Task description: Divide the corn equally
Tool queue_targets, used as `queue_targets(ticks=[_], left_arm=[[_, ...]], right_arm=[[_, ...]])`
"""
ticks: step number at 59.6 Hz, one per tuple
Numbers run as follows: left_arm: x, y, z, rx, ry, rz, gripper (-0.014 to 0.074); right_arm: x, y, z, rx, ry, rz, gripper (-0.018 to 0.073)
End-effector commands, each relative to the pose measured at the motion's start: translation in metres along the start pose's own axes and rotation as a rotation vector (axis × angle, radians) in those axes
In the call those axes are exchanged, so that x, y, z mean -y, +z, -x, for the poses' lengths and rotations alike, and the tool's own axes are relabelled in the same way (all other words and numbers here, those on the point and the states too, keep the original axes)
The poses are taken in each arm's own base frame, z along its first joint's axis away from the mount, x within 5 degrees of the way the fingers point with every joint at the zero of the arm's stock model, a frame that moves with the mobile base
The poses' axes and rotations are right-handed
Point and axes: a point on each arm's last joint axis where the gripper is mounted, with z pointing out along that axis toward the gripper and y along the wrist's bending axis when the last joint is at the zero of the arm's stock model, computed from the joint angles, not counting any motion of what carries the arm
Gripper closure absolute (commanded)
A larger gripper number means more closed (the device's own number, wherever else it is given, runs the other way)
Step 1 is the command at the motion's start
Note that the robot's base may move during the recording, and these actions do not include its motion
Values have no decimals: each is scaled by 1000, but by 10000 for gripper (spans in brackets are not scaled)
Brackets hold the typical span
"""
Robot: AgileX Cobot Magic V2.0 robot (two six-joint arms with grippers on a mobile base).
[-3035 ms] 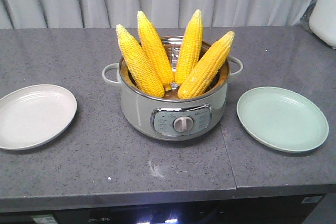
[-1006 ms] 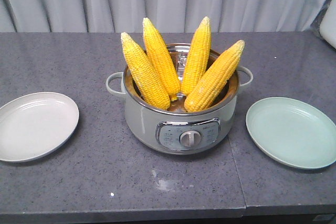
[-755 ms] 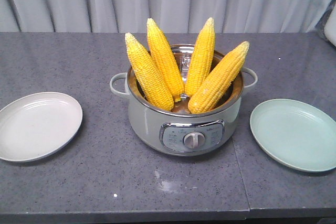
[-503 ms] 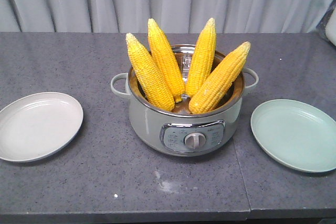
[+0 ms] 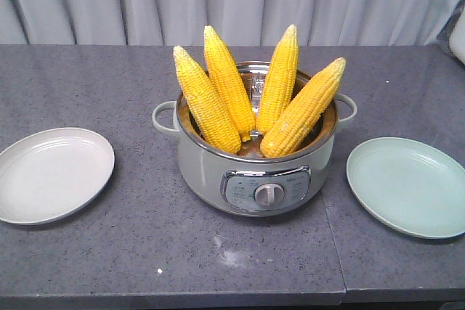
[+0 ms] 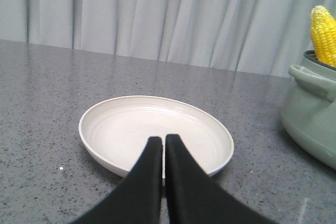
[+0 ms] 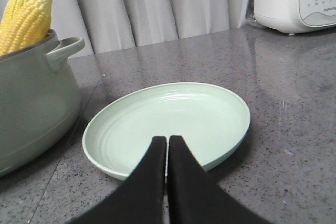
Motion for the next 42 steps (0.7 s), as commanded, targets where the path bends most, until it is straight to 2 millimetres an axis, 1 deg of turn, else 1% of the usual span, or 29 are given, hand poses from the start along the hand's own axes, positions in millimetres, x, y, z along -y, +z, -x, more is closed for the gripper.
queue_targets(ticks=[1, 42], left_arm=[[2, -3, 16, 118, -18, -16, 603], [2, -3, 16, 118, -18, -16, 603]], right_arm=[[-1, 0, 1, 58, -18, 19, 561], [-1, 0, 1, 58, -18, 19, 561]])
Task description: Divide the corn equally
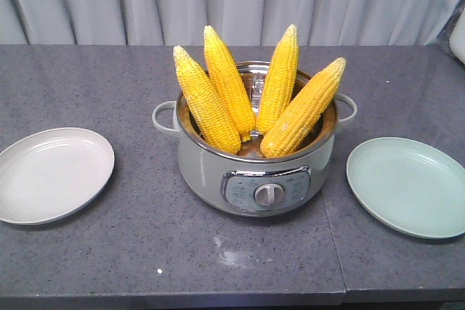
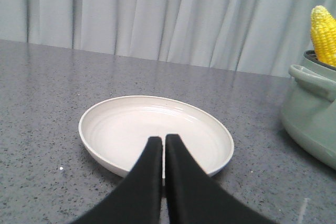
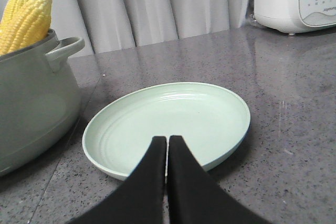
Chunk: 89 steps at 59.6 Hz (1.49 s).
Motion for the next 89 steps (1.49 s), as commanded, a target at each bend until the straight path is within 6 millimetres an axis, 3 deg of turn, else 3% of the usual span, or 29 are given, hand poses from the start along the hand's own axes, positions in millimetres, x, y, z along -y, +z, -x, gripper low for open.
queue_targets(ticks=[1, 14, 25, 39, 47, 55, 70, 78, 89], left_arm=[[2, -3, 16, 118, -18, -16, 603], [2, -3, 17, 137, -21, -18, 603], [3, -5, 26, 209, -144, -37, 603], [4, -6, 32, 286, -161, -49, 603], [3, -11, 44, 404, -398, -96, 603], [6, -18, 64, 496, -584, -178, 603], [26, -39, 132, 436, -314, -156, 601], [30, -26, 156, 288, -293, -87, 589], [39, 0, 183, 174, -196, -89, 498]], right_arm=[[-1, 0, 1, 58, -18, 19, 561], [-2, 0, 3, 84, 0, 30, 561], [-7, -3, 18, 240, 339, 121, 561], [-6, -3, 19, 239, 443, 133, 561], [-8, -5, 28, 315, 440, 166, 561], [-11, -12, 58, 367, 422, 179, 561], [-17, -14, 145, 273, 138, 58, 508], [-21, 0, 183, 261, 7, 37, 359], [-24, 18, 199, 257, -42, 38, 78]])
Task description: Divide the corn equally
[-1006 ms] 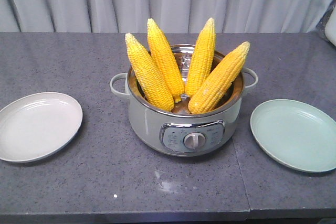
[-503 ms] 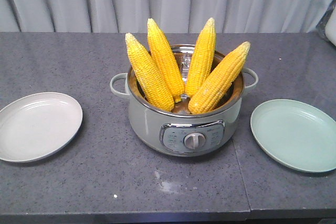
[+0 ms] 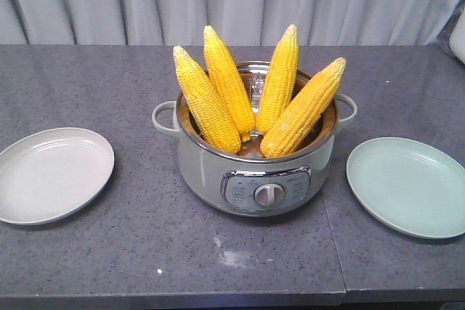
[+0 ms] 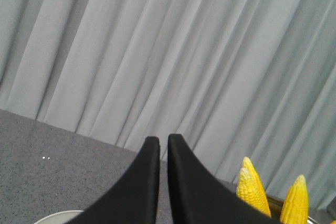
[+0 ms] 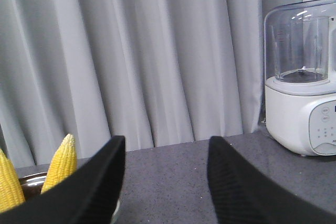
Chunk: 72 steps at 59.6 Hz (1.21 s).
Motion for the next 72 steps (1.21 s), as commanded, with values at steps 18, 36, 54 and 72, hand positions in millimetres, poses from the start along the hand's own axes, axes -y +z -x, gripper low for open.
queue_targets(ticks=[18, 36, 54, 72], left_arm=[[40, 69, 24, -237, 44, -189, 78], [46, 111, 18, -313, -43, -217, 35], [70, 161, 34, -414, 74, -336, 56], [69, 174, 23, -485, 95, -352, 56]], right_arm=[[-3, 7, 15, 76, 3, 20, -8], [-8, 37, 8, -128, 15, 38, 4], [-71, 119, 26, -407, 23, 332, 20], [-92, 196, -5, -524, 56, 323, 20]])
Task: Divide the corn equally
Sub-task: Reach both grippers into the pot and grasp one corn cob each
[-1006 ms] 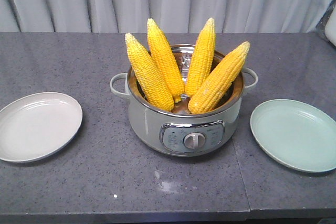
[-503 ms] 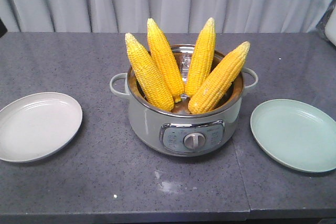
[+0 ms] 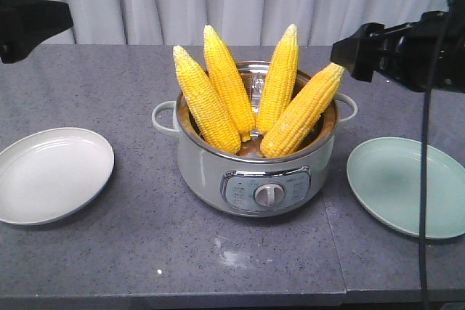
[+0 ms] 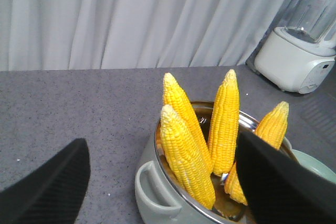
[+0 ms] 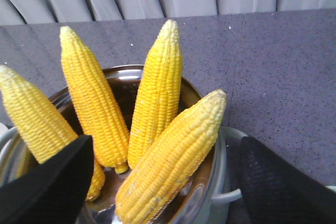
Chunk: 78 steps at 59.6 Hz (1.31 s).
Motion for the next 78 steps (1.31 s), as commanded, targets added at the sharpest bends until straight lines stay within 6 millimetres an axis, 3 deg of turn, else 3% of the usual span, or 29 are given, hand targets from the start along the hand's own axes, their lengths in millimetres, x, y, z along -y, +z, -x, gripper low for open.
queue_targets(ticks=[1, 28, 45, 53, 68, 74, 78], left_arm=[[7, -6, 13, 64, -8, -22, 56], [7, -6, 12, 63, 7, -21, 56], [7, -6, 12, 62, 8, -21, 56], [7, -6, 13, 70, 7, -17, 56], [7, -6, 13, 68, 6, -18, 59], [8, -6, 12, 57, 6, -26, 59], [8, -6, 11, 53, 6, -29, 59]], right_arm=[[-1, 7, 19, 93, 2, 2, 20], [11, 66, 8, 74, 56, -33, 20], [15, 83, 2, 71, 69, -42, 36], [16, 84, 2, 78, 68, -43, 147], [15, 82, 5, 101, 64, -44, 492], [12, 69, 16, 147, 59, -35, 575], [7, 50, 29, 200, 46, -23, 568]])
